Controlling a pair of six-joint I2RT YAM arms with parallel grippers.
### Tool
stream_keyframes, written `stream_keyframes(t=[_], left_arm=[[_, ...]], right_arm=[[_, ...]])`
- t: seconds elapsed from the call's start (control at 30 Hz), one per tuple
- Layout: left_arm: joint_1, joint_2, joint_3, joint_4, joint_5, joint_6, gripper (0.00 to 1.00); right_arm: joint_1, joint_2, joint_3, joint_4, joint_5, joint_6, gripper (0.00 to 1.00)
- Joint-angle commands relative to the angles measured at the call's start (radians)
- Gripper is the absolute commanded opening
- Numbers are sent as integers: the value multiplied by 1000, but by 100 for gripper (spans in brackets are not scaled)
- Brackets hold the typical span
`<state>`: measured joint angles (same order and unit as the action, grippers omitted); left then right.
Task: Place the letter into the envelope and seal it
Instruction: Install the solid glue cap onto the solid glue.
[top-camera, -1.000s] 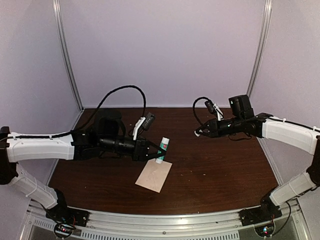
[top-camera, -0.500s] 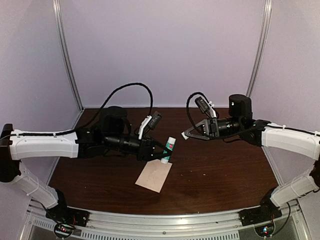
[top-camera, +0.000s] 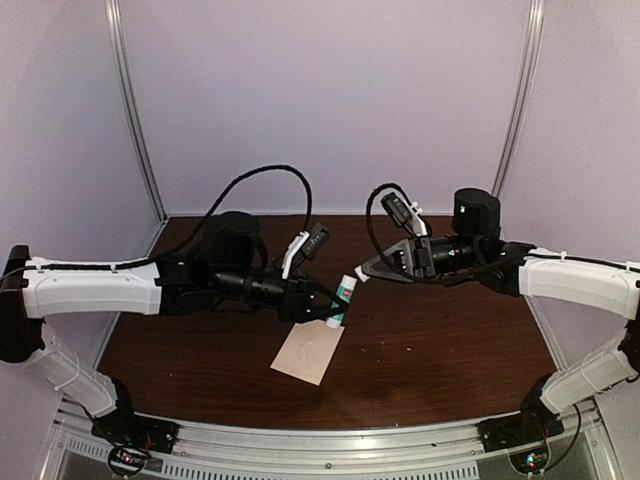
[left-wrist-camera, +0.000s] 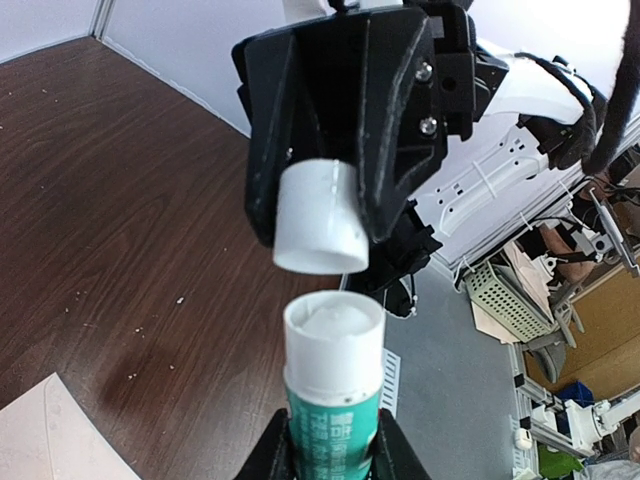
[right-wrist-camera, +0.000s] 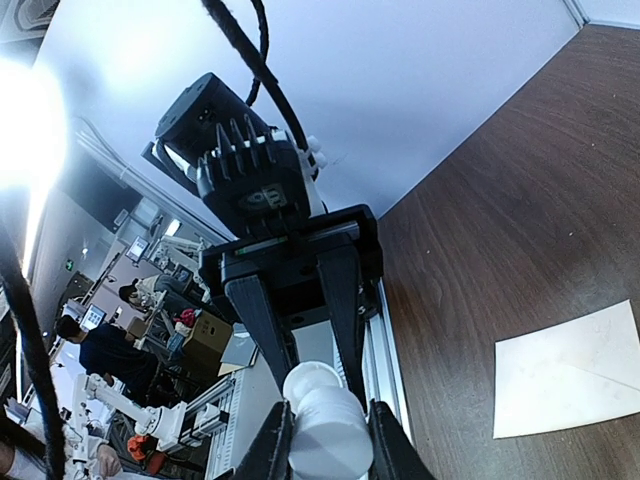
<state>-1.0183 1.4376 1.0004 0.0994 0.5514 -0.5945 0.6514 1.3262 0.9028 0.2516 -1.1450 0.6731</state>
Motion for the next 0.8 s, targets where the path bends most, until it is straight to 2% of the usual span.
stream_keyframes(t=[0.0,0.77], left_arm=[[-6,15,33,28,15,22,1],[-5,38,47,26,25,22,0]], right_arm=[[14,18,11,14,-14,-9,15],[46,49,34,-33,-52,-49,15]])
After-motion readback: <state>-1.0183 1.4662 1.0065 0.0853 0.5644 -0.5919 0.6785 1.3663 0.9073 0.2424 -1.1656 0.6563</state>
